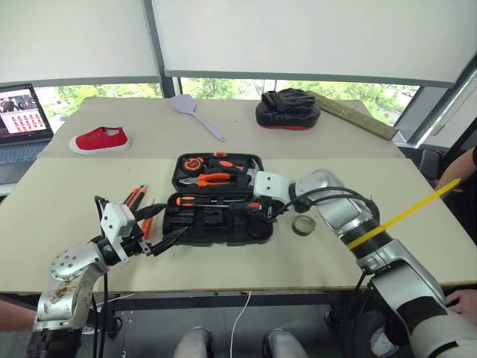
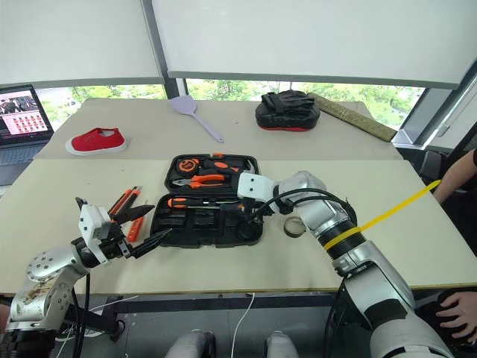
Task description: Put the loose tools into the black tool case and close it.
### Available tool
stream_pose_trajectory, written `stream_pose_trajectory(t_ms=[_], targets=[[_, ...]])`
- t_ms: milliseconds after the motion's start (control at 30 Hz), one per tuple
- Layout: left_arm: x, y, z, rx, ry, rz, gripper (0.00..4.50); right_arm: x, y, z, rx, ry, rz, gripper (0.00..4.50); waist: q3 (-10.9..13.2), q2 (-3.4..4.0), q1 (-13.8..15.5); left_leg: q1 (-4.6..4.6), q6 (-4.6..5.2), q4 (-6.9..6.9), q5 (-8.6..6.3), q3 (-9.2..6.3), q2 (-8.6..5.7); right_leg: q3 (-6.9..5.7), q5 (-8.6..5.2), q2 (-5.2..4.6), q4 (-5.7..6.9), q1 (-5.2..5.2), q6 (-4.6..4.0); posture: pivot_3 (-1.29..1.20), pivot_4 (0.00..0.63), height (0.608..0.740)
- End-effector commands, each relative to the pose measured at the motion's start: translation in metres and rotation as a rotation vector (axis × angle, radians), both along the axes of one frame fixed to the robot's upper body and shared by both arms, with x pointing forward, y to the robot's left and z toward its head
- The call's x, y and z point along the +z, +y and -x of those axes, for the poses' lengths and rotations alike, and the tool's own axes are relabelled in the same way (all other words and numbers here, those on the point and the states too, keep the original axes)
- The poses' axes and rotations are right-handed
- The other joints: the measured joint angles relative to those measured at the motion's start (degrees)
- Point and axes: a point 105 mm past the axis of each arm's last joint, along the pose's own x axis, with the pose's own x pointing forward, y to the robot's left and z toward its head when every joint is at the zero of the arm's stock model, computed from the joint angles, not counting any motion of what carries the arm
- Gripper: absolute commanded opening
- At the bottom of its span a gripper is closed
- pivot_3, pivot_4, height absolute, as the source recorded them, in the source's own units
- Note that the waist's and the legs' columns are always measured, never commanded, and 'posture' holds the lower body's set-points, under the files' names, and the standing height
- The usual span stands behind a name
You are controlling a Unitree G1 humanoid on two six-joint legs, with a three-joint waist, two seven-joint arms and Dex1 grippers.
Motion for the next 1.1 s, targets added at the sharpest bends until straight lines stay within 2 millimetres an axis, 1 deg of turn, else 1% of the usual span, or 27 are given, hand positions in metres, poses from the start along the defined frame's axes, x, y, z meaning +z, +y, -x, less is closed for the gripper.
stream_pose_trajectory(t_ms=[33, 67, 133, 200, 233, 267, 300, 333, 400, 467, 500, 533, 567, 600, 633, 667, 767, 833, 867, 900, 933, 967, 1100], targets=[[0.009, -0.004, 0.003, -0.010, -0.049, -0.005, 4.50, 0.003, -0.001, -0.009, -0.006, -0.046, 0.012, 1.03, 0.0, 0.00, 0.0, 0.01, 0.00, 0.00, 0.00, 0.00, 0.01, 0.00, 0.00, 0.01, 0.00, 0.00, 0.00, 0.00, 0.150, 0.740], [0.009, -0.004, 0.003, -0.009, -0.049, -0.005, 4.50, 0.002, -0.001, -0.010, -0.001, -0.045, 0.012, 1.03, 0.0, 0.00, 0.0, 0.01, 0.00, 0.00, 0.00, 0.00, 0.01, 0.00, 0.00, 0.00, 0.00, 0.00, -0.01, 0.00, 0.150, 0.740], [0.008, -0.004, 0.003, -0.004, -0.050, -0.004, 4.50, 0.003, 0.000, -0.011, 0.023, -0.075, 0.011, 2.03, 0.0, 0.00, 0.0, 0.01, 0.00, 0.00, 0.00, 0.01, 0.01, 0.00, 0.00, 0.00, 0.00, -0.01, -0.01, 0.00, 0.150, 0.740], [0.008, -0.003, 0.004, -0.001, -0.049, -0.004, 4.50, 0.005, 0.000, -0.013, 0.037, -0.099, 0.014, 2.63, 0.0, 0.00, 0.1, 0.00, 0.00, -0.01, 0.00, 0.01, -0.02, 0.00, 0.00, -0.02, -0.02, 0.00, 0.00, 0.00, 0.150, 0.740], [0.008, -0.003, 0.004, 0.000, -0.048, -0.005, 4.50, 0.011, 0.003, -0.012, 0.065, -0.123, -0.011, 2.94, 0.0, 0.00, 0.1, 0.00, -0.01, -0.01, 0.00, 0.02, -0.03, 0.01, 0.00, -0.04, -0.03, 0.00, 0.00, 0.00, 0.150, 0.740], [0.007, -0.002, 0.004, 0.001, -0.047, -0.006, 4.50, 0.014, 0.005, -0.011, 0.085, -0.139, -0.030, 3.35, 0.0, 0.00, 0.1, -0.01, -0.01, -0.02, -0.01, 0.04, -0.03, 0.02, 0.00, -0.04, -0.05, 0.00, 0.00, 0.00, 0.150, 0.740], [0.007, -0.002, 0.004, 0.002, -0.046, -0.007, 4.50, 0.020, 0.008, -0.007, 0.127, -0.145, -0.058, 3.59, 0.0, 0.00, 0.1, -0.01, -0.01, -0.04, -0.01, 0.04, -0.03, 0.02, 0.00, -0.04, -0.07, 0.00, 0.01, 0.00, 0.150, 0.740], [0.006, -0.001, 0.004, 0.003, -0.046, -0.008, 4.50, 0.026, 0.008, -0.005, 0.156, -0.154, -0.083, 3.99, 0.0, 0.00, 0.0, -0.01, -0.01, -0.06, -0.02, 0.04, -0.03, 0.02, -0.01, -0.03, -0.07, 0.00, 0.01, 0.00, 0.150, 0.740], [0.006, 0.001, 0.003, 0.006, -0.047, -0.014, 4.50, 0.054, 0.011, 0.004, 0.197, -0.131, -0.257, 3.99, 0.0, 0.00, 0.0, -0.01, -0.01, -0.13, -0.02, 0.05, -0.03, 0.04, -0.01, -0.02, -0.07, -0.03, 0.01, 0.00, 0.150, 0.740], [0.006, 0.003, 0.003, 0.009, -0.049, -0.018, 4.50, 0.073, 0.011, 0.009, 0.209, -0.103, -0.407, 3.99, 0.0, -0.01, 0.0, -0.01, -0.01, -0.15, -0.02, 0.05, -0.01, 0.04, 0.00, 0.00, -0.06, -0.03, 0.00, 0.00, 0.150, 0.740], [0.007, 0.005, 0.002, 0.014, -0.051, -0.023, 4.50, 0.077, 0.010, 0.008, 0.176, -0.067, -0.486, 3.99, 0.0, -0.01, -0.1, -0.01, -0.01, -0.15, -0.02, 0.05, -0.01, 0.05, 0.00, 0.00, -0.05, -0.03, 0.00, 0.00, 0.150, 0.740], [0.007, 0.006, 0.002, 0.019, -0.052, -0.027, 4.50, 0.078, 0.010, 0.006, 0.147, -0.042, -0.540, 3.72, 0.0, -0.01, -0.1, -0.01, -0.01, -0.15, -0.02, 0.05, 0.01, 0.05, 0.00, 0.01, -0.05, -0.03, 0.00, 0.00, 0.150, 0.740], [0.006, 0.008, 0.001, 0.025, -0.053, -0.030, 4.50, 0.074, 0.011, 0.004, 0.109, -0.019, -0.573, 3.46, 0.0, -0.01, -0.1, 0.00, -0.01, -0.15, -0.02, 0.04, 0.02, 0.05, 0.00, 0.01, -0.04, -0.01, 0.00, 0.00, 0.150, 0.740], [0.006, 0.009, 0.001, 0.028, -0.054, -0.033, 4.50, 0.070, 0.012, 0.003, 0.084, -0.006, -0.584, 3.26, 0.0, -0.01, -0.1, 0.01, -0.01, -0.15, -0.02, 0.04, 0.02, 0.04, 0.01, 0.01, -0.04, -0.01, -0.01, 0.00, 0.150, 0.740], [0.006, 0.009, 0.001, 0.029, -0.055, -0.034, 4.50, 0.066, 0.013, 0.002, 0.065, 0.000, -0.591, 2.88, 0.0, -0.01, -0.1, 0.03, -0.02, -0.15, -0.02, 0.04, 0.03, 0.04, 0.01, 0.01, -0.02, 0.00, -0.02, 0.00, 0.150, 0.740], [0.006, 0.009, 0.001, 0.030, -0.055, -0.035, 4.50, 0.062, 0.015, 0.001, 0.045, 0.001, -0.599, 2.62, 0.0, -0.01, -0.1, 0.03, -0.02, -0.15, -0.02, 0.04, 0.03, 0.03, 0.01, 0.00, -0.03, 0.00, -0.02, 0.00, 0.150, 0.740], [0.004, 0.008, -0.001, 0.035, -0.055, -0.035, 4.50, 0.043, 0.025, -0.003, -0.016, 0.026, -0.623, 1.53, 0.0, -0.01, 0.0, 0.01, -0.02, -0.15, -0.02, 0.06, -0.01, 0.04, 0.01, -0.04, -0.04, -0.03, -0.02, 0.00, 0.150, 0.740], [0.003, 0.005, 0.000, 0.030, -0.052, -0.039, 4.50, 0.021, 0.033, -0.003, -0.033, 0.042, -0.578, 0.89, 0.0, 0.00, -0.1, 0.00, -0.02, -0.15, -0.02, 0.07, 0.00, 0.06, 0.01, -0.03, -0.04, -0.05, -0.02, 0.00, 0.150, 0.740], [0.003, 0.005, 0.000, 0.030, -0.051, -0.041, 4.50, 0.011, 0.037, -0.003, -0.031, 0.053, -0.554, 0.49, 0.0, 0.00, -0.1, 0.00, -0.02, -0.15, -0.02, 0.07, 0.00, 0.06, 0.01, -0.03, -0.03, -0.06, -0.02, 0.00, 0.150, 0.740], [0.003, 0.005, 0.001, 0.032, -0.049, -0.047, 4.50, 0.000, 0.041, 0.001, -0.018, 0.086, -0.515, 0.18, 0.0, 0.00, -0.2, 0.00, -0.02, -0.15, -0.02, 0.07, 0.00, 0.06, 0.01, -0.02, -0.03, -0.06, -0.02, 0.00, 0.150, 0.740], [0.004, 0.009, 0.003, 0.046, -0.050, -0.049, 4.50, -0.013, 0.043, 0.002, -0.021, 0.128, -0.466, 0.08, 0.0, 0.00, -0.2, 0.00, -0.02, -0.15, -0.02, 0.07, 0.00, 0.05, 0.01, -0.01, -0.03, -0.05, -0.02, 0.00, 0.150, 0.740], [0.005, 0.013, 0.004, 0.058, -0.052, -0.048, 4.50, -0.020, 0.043, 0.002, -0.035, 0.161, -0.441, 0.08, 0.0, 0.00, -0.2, 0.00, -0.02, -0.15, -0.02, 0.08, 0.00, 0.05, 0.01, -0.01, -0.04, -0.06, -0.02, 0.00, 0.150, 0.740], [0.003, 0.021, 0.011, 0.065, -0.033, -0.067, 4.50, -0.036, 0.044, -0.001, -0.061, 0.192, -0.369, 0.08, 0.0, 0.00, -0.5, 0.02, -0.02, -0.15, -0.02, 0.08, 0.02, 0.07, 0.01, -0.01, -0.02, -0.05, -0.02, 0.00, 0.150, 0.740]])
